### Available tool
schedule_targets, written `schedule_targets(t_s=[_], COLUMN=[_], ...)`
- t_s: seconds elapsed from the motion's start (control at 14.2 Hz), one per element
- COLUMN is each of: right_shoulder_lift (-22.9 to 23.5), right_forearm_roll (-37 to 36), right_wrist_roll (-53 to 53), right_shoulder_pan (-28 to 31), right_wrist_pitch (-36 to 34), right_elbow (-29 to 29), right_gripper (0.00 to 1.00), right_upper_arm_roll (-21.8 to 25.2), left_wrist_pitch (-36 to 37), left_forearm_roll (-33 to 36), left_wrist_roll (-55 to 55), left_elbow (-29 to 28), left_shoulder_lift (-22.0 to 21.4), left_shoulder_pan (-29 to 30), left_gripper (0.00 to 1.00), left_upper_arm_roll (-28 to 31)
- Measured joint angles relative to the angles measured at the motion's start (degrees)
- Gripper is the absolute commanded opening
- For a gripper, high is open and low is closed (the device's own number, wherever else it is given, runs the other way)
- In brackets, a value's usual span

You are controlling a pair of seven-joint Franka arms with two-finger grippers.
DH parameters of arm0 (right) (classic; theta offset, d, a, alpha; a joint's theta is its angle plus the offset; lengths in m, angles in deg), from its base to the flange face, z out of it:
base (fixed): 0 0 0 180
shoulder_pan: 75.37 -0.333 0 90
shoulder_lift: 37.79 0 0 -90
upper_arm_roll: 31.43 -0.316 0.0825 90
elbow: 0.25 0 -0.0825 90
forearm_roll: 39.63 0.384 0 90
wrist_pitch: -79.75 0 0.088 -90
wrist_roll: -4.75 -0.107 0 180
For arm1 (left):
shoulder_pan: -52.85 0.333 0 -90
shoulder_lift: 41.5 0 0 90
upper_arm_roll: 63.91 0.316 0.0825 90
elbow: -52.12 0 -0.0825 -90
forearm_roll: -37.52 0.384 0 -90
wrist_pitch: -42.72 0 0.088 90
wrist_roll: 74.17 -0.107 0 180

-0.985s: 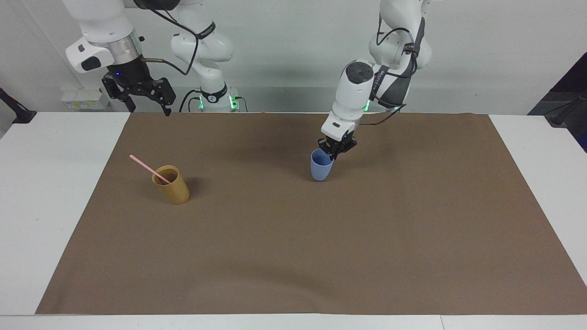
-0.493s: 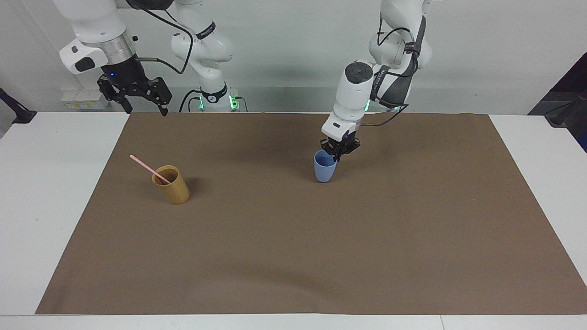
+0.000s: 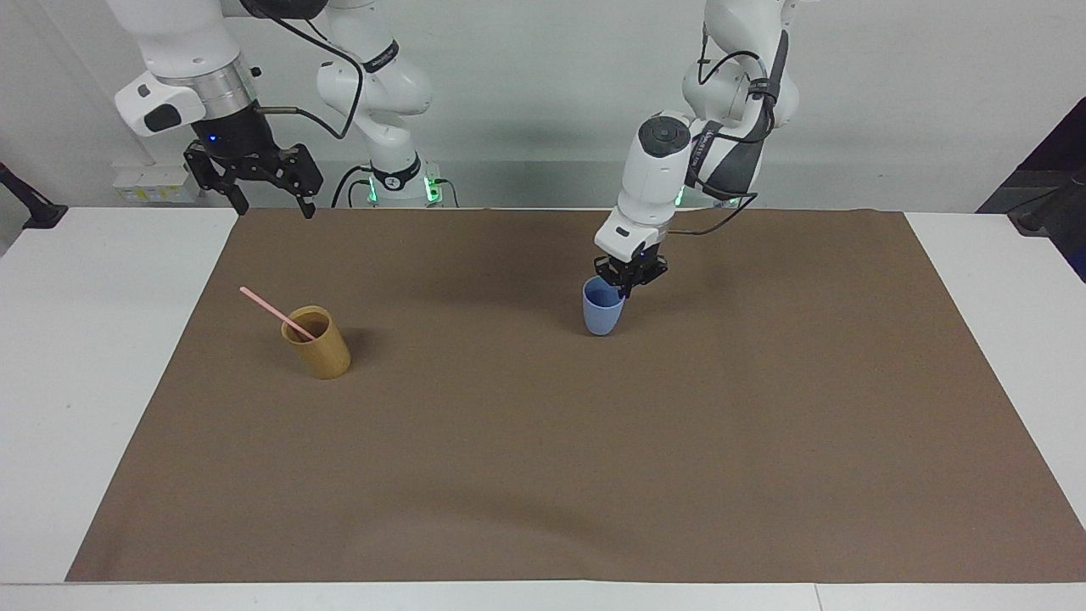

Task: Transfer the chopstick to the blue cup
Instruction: 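Slide the blue cup with the left gripper toward the table center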

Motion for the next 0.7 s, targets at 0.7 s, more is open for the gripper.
schedule_targets(t_s=[0.7], right_shoulder_lift=[0.0], right_forearm_roll=[0.0], right_wrist_roll=[0.0], right_shoulder_pan=[-0.7], right_wrist_pitch=[0.0], right_elbow=[0.0], right_gripper=[1.00], right_upper_arm_roll=[-0.2], left_wrist_pitch=[0.4], left_forearm_roll=[0.0], left_wrist_roll=[-0.1], left_elbow=[0.8], left_shoulder_lift=[0.0], left_shoulder_pan=[0.0], left_gripper=[0.43], left_upper_arm_roll=[0.3])
